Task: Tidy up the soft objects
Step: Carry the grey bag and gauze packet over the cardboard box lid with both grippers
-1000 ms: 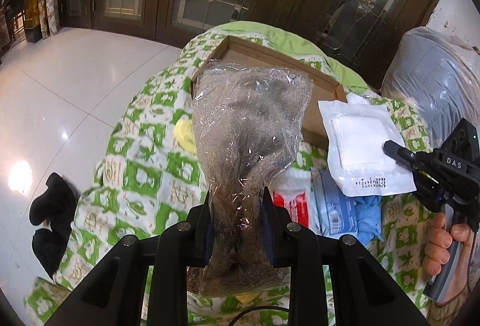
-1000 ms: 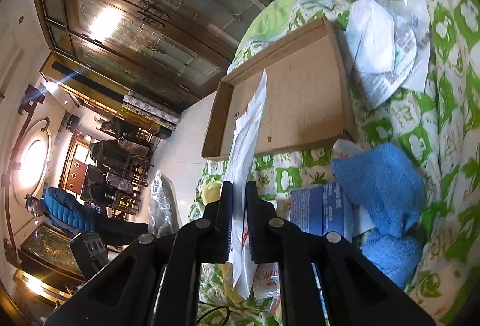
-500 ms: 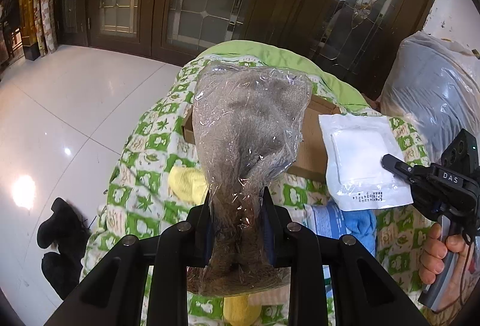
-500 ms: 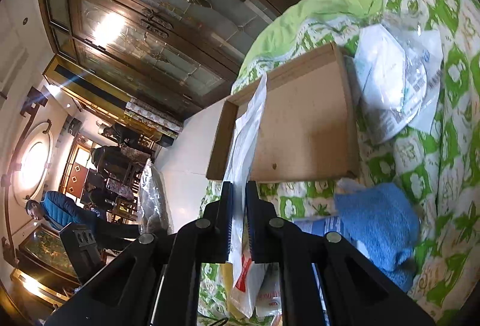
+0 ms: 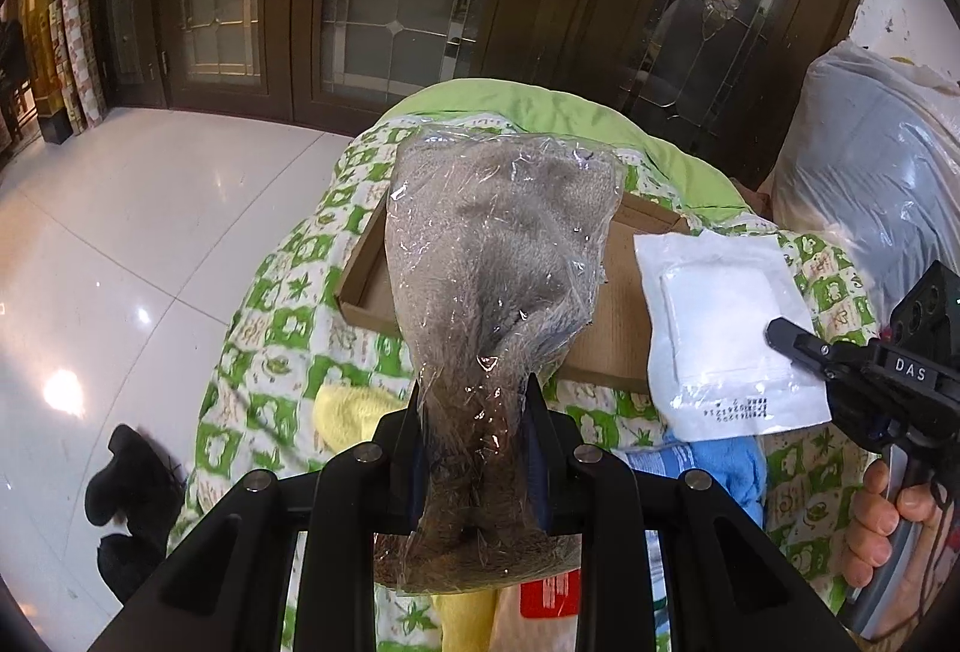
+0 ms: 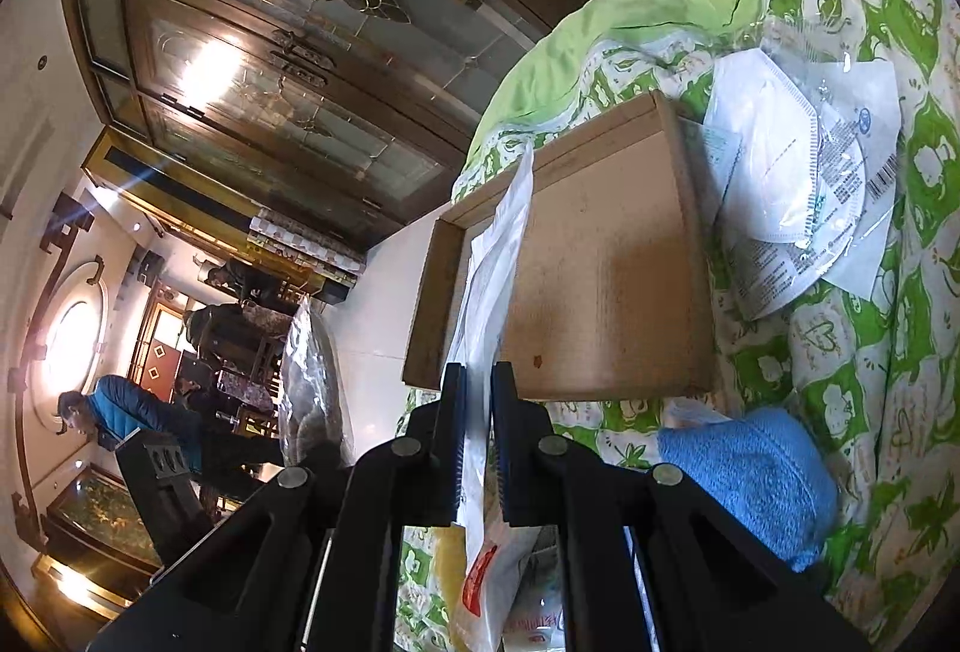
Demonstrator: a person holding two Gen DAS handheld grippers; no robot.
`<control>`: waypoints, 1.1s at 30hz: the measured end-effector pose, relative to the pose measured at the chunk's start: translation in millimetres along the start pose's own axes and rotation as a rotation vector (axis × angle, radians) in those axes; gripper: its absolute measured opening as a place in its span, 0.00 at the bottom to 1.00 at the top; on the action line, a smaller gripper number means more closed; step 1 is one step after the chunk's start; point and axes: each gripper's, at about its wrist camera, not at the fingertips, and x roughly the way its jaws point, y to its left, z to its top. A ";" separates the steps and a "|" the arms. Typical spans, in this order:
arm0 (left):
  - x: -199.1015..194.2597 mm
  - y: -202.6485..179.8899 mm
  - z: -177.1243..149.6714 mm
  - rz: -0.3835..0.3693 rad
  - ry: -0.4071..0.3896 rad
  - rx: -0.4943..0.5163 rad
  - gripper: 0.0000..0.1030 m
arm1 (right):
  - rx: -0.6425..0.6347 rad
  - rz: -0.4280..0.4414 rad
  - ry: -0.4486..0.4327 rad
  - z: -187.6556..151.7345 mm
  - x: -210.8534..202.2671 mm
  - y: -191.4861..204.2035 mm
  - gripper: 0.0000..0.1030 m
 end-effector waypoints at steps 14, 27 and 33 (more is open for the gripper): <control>29.3 -8.5 28.1 0.044 0.025 0.046 0.26 | 0.045 -0.046 -0.010 25.0 17.9 -11.7 0.08; 59.4 -11.7 50.1 0.044 0.057 0.052 0.26 | 0.082 -0.101 -0.002 46.1 39.1 -26.2 0.08; 63.0 -14.8 56.3 0.034 0.054 0.069 0.26 | 0.085 -0.109 0.001 48.4 44.1 -28.9 0.08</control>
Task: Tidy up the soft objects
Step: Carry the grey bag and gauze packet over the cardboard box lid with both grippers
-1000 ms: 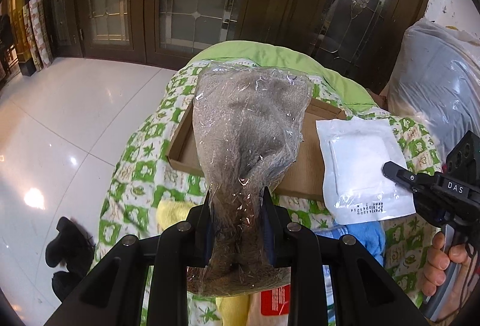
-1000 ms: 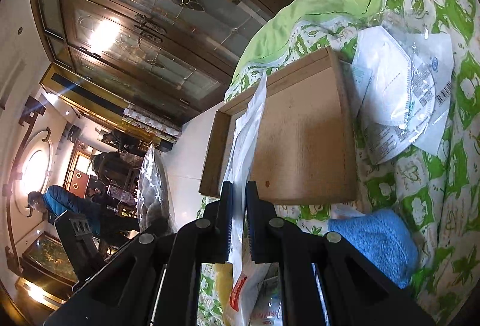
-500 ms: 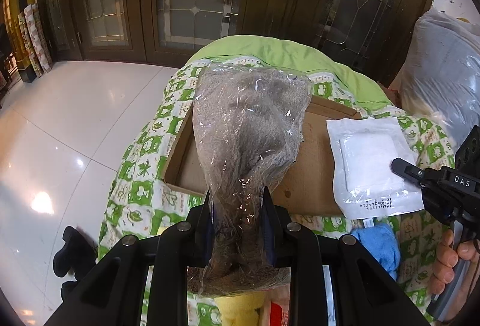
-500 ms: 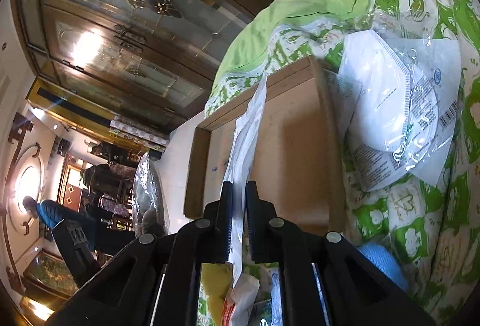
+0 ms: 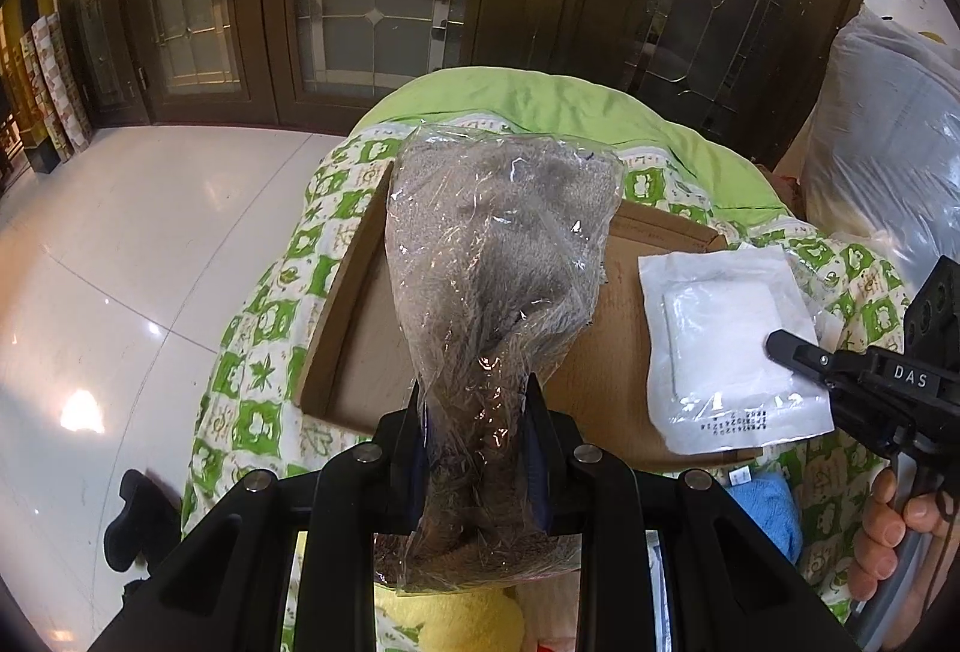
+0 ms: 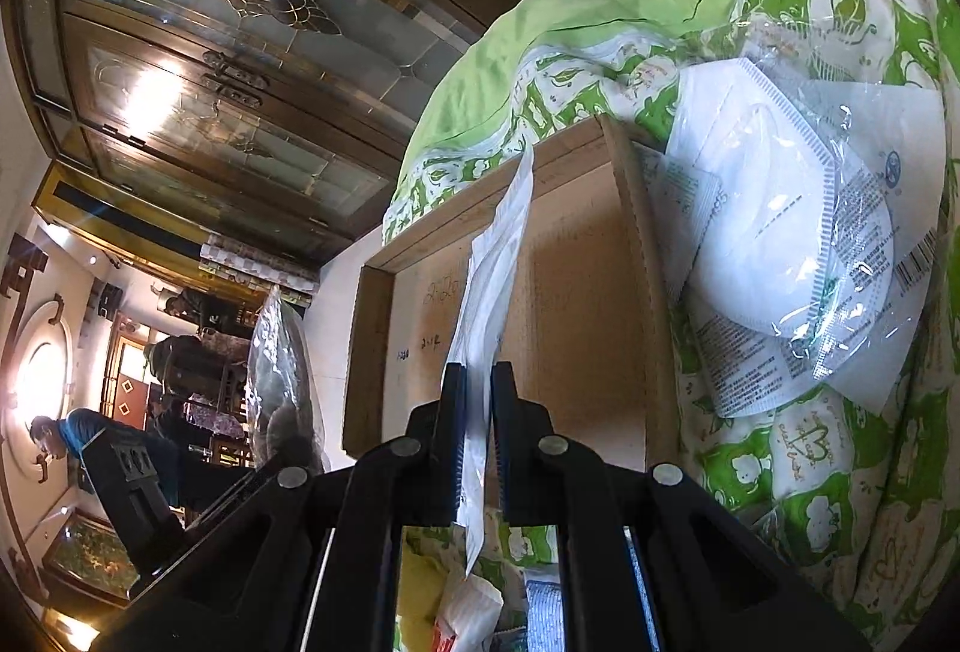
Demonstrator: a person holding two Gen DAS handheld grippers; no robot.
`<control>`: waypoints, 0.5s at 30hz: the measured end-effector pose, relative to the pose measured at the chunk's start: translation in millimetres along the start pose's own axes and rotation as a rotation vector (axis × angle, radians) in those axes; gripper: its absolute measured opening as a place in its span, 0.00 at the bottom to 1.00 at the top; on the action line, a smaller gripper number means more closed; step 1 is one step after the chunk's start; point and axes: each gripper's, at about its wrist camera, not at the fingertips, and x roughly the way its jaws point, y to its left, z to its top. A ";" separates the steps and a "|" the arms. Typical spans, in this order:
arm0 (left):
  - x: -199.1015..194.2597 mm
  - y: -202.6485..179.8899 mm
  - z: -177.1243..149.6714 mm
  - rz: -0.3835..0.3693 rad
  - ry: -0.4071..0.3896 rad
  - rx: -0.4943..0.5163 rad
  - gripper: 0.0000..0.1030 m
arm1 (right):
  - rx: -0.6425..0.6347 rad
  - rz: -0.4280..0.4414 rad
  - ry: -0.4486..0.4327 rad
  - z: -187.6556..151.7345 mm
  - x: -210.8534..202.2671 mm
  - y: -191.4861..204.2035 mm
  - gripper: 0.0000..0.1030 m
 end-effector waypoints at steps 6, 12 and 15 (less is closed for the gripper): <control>-0.9 -4.5 6.6 0.000 -0.009 0.013 0.26 | 0.000 -0.007 -0.001 1.6 1.2 0.4 0.08; 7.6 -7.8 13.3 0.016 0.001 0.025 0.26 | -0.006 -0.049 0.004 6.1 12.2 -1.3 0.08; 14.7 -7.3 14.9 0.018 0.010 0.022 0.26 | -0.016 -0.070 0.012 7.9 20.0 -0.5 0.08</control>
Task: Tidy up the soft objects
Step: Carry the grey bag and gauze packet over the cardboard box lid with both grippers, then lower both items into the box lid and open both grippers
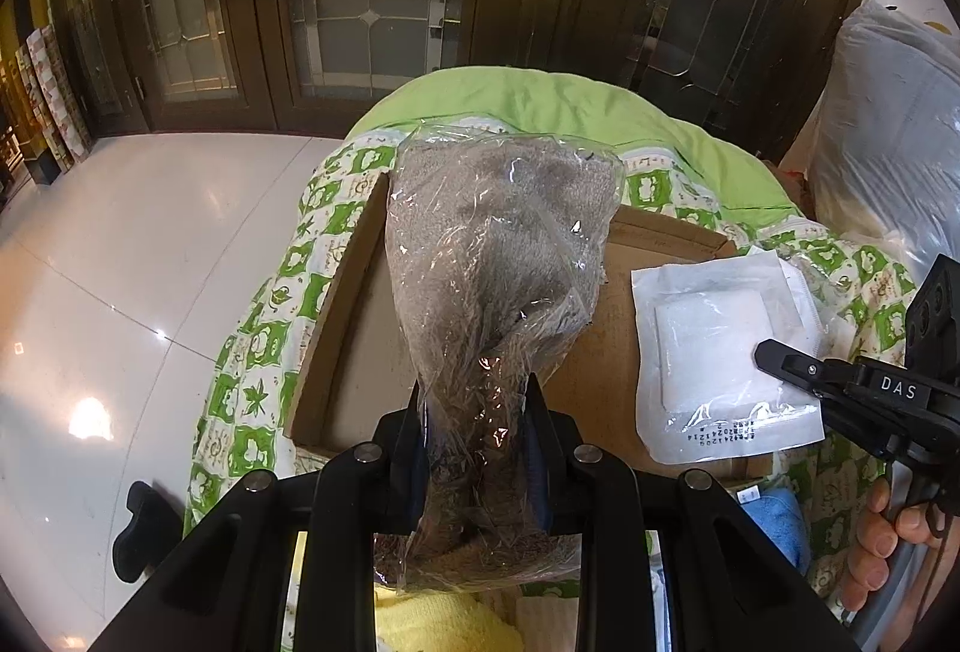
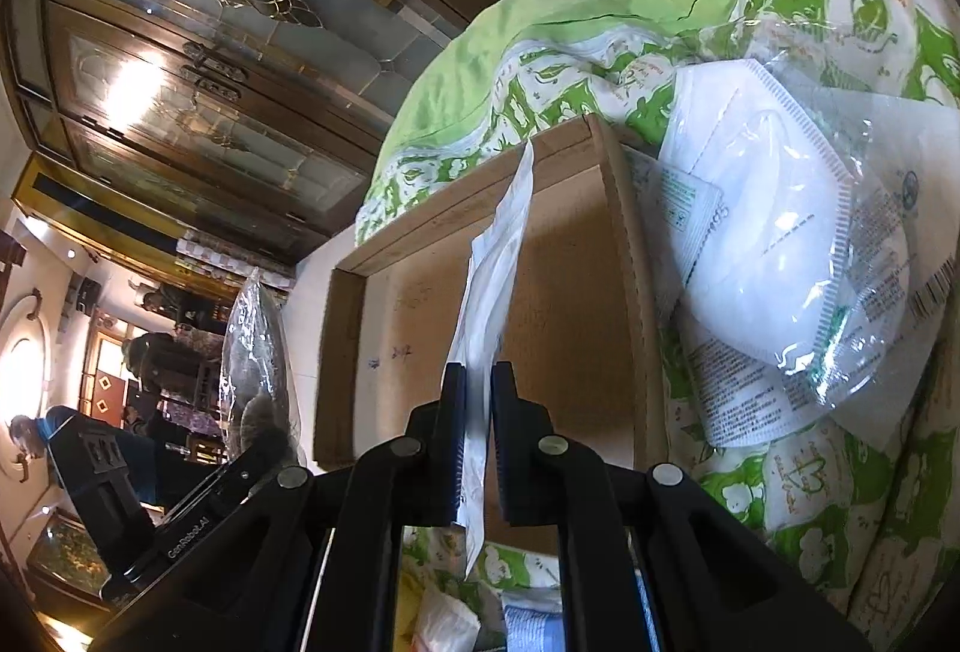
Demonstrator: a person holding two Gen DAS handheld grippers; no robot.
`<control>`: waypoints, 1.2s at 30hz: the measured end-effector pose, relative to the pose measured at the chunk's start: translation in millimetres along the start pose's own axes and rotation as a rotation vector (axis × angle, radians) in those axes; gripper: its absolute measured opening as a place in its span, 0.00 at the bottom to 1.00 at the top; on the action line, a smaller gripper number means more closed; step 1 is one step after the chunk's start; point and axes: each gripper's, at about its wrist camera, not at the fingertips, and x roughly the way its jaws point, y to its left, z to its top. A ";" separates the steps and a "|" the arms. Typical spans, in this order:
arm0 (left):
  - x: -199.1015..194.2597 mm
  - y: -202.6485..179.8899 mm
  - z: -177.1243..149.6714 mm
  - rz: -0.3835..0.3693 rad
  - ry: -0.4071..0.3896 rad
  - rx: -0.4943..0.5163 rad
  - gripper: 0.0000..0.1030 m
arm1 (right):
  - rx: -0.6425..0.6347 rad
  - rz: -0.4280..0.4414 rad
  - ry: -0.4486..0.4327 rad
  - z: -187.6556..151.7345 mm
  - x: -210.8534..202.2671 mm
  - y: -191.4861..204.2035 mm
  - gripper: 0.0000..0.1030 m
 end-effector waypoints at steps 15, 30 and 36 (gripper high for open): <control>31.3 7.4 4.9 0.026 0.040 -0.007 0.26 | -0.043 -0.063 0.025 9.0 33.1 8.6 0.08; 52.8 14.0 10.4 0.038 0.060 0.004 0.26 | -0.108 -0.157 0.053 16.2 66.1 20.9 0.08; 62.6 18.6 17.6 0.050 0.066 0.000 0.26 | -0.120 -0.168 0.052 20.0 74.9 24.4 0.08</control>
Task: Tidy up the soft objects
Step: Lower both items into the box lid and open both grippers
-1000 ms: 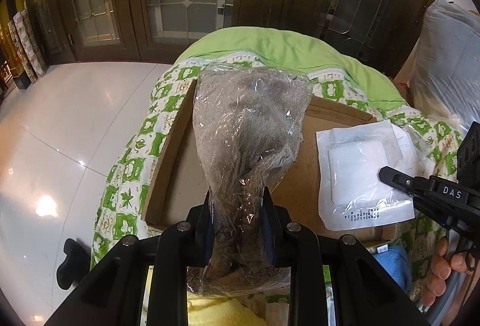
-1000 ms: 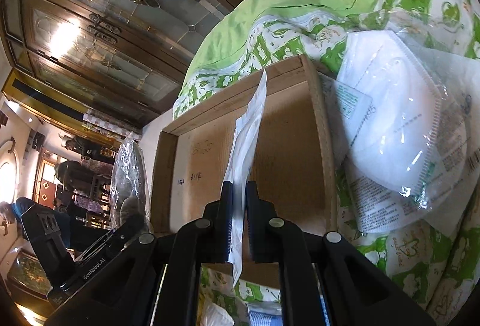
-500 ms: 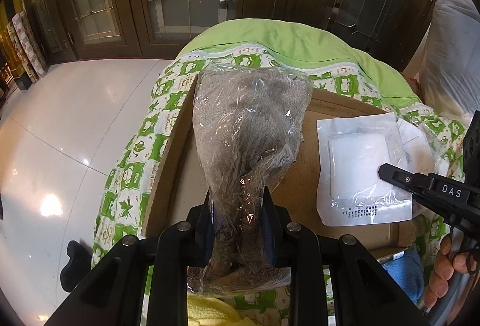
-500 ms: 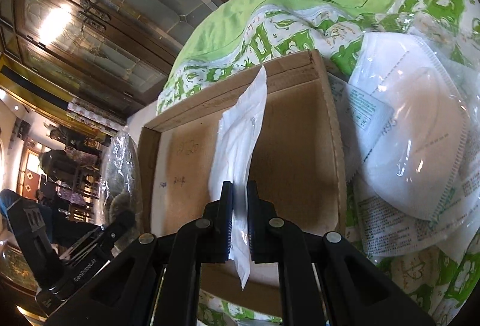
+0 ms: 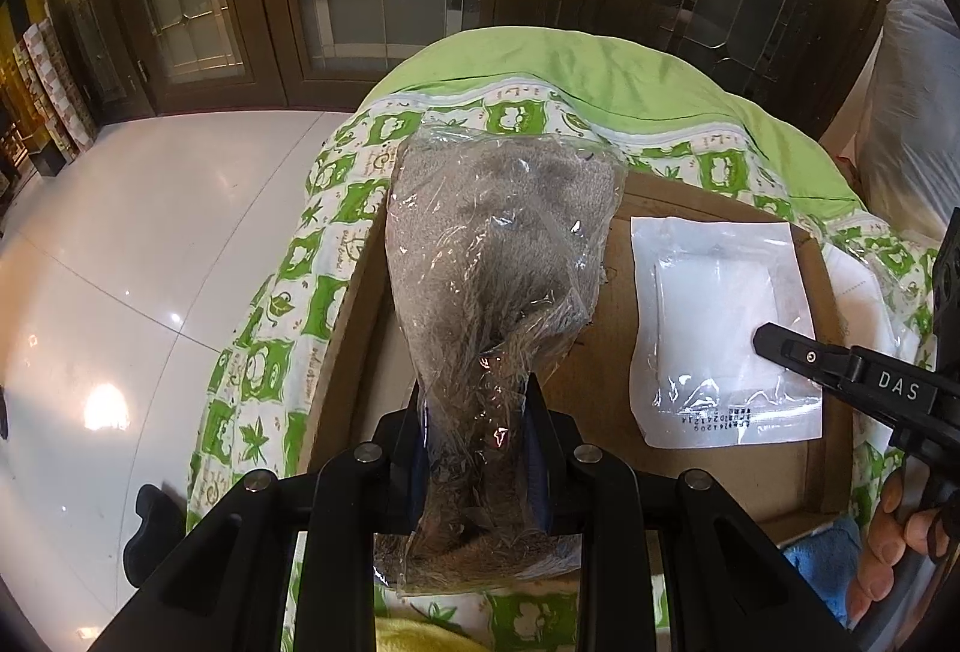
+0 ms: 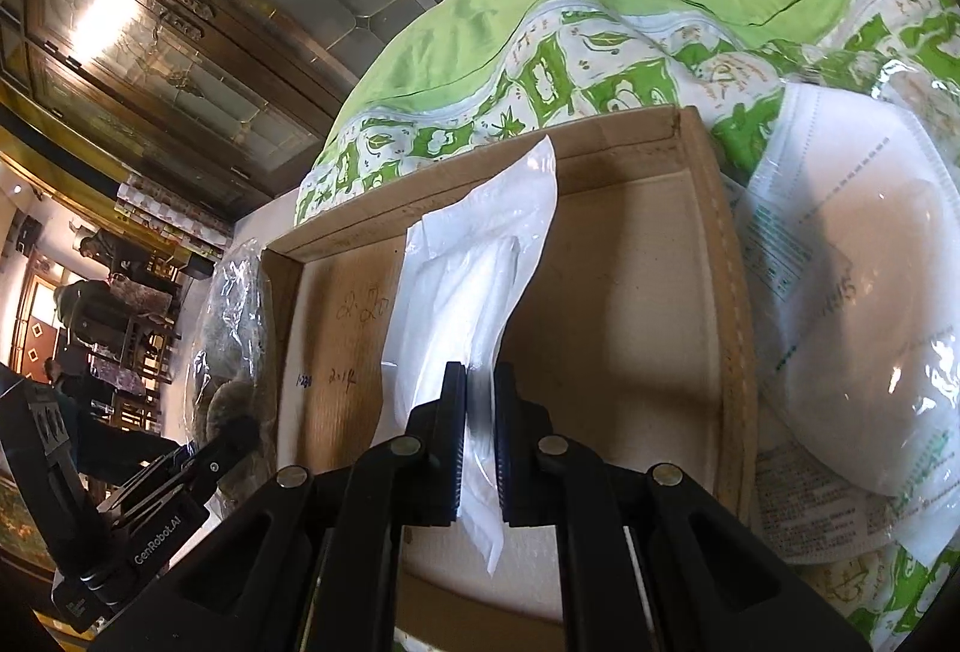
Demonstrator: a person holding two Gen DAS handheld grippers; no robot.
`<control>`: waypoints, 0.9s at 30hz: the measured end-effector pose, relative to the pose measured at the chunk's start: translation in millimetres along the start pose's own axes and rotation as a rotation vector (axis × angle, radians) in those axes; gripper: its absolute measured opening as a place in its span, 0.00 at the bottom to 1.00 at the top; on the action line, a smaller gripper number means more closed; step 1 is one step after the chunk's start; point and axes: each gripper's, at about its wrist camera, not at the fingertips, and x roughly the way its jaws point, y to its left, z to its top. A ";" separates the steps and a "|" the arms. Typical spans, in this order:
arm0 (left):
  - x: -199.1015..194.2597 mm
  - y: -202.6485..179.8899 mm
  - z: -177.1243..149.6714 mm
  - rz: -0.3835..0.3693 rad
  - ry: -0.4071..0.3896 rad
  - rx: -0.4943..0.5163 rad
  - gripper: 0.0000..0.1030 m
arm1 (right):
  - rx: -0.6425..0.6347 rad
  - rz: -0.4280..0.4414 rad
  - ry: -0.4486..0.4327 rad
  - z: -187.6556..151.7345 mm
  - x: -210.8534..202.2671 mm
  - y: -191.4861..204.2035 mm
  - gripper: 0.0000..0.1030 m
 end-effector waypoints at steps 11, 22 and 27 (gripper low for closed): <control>23.1 -1.7 7.6 0.040 0.023 0.019 0.26 | -0.067 -0.053 -0.014 2.4 8.4 10.5 0.14; 35.9 -2.0 8.8 0.077 0.048 0.015 0.46 | -0.073 -0.101 -0.042 4.0 9.8 6.8 0.41; 21.6 -3.5 8.1 0.100 -0.014 0.011 0.74 | -0.112 -0.112 -0.056 1.6 5.1 13.5 0.48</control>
